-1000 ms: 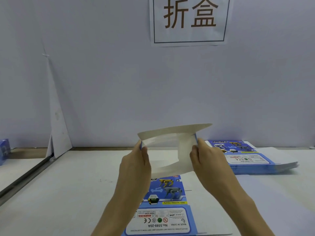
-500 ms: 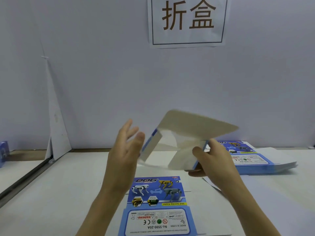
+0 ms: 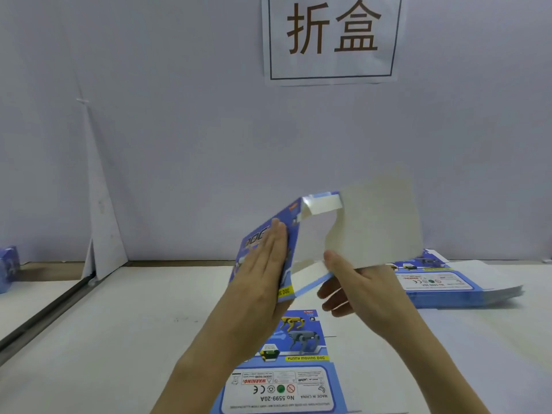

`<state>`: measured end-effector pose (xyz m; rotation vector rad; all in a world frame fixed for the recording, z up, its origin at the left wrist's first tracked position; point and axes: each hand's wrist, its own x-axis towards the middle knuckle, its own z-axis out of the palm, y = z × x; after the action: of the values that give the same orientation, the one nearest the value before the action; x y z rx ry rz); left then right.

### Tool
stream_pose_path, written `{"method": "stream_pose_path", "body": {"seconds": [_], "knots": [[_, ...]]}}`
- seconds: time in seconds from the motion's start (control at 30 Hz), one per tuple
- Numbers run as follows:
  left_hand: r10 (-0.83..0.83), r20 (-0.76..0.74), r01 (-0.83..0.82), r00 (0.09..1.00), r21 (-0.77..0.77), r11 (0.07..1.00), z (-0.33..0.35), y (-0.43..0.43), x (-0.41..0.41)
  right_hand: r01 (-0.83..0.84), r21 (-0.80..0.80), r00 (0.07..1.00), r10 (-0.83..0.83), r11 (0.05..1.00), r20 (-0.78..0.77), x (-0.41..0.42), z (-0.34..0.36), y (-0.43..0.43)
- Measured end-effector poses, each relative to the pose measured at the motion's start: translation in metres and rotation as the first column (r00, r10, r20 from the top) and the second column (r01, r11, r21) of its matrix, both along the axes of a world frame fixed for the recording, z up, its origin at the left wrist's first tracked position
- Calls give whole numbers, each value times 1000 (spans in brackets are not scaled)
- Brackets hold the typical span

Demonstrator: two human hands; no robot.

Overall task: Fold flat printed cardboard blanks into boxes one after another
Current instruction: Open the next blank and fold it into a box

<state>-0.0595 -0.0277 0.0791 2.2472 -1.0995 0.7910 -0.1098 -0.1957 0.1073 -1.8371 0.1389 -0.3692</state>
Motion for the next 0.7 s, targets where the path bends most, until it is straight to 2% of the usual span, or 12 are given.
{"method": "stream_pose_path", "body": {"seconds": [0.03,0.1,0.2,0.3,0.37,0.43,0.47,0.53,0.57,0.63,0.7], "knots": [[6,55,-5,998,-14,1000,0,-4,-2,45,41,998,-46,998,31,0,-1,-2],[32,113,-28,993,-33,999,1,-10,-4,140,170,966,-172,975,192,0,0,-4],[13,3,-12,1000,-94,996,5,-4,-5,179,222,868,-260,959,423,-1,6,-12],[-24,-147,-9,989,-217,976,12,14,-3,-18,232,886,-92,973,455,-4,9,-19],[-55,-183,6,982,-260,966,14,22,0,-155,253,898,29,955,439,-5,10,-22],[-90,-140,53,986,-248,967,14,26,4,-199,308,880,31,930,474,-4,8,-24],[-113,-110,85,987,-237,968,14,28,6,-182,364,871,-22,913,491,-2,7,-25],[-157,-57,140,986,-228,964,12,29,7,-153,538,888,-124,829,443,5,3,-29],[-178,-42,164,983,-220,962,10,31,8,-151,647,923,-127,748,362,9,1,-30],[-220,-35,208,975,-214,955,11,21,9,-107,831,993,18,546,116,14,-4,-29],[-217,-124,180,968,-259,949,14,11,5,-75,895,959,276,440,-55,16,-13,-23]]}}
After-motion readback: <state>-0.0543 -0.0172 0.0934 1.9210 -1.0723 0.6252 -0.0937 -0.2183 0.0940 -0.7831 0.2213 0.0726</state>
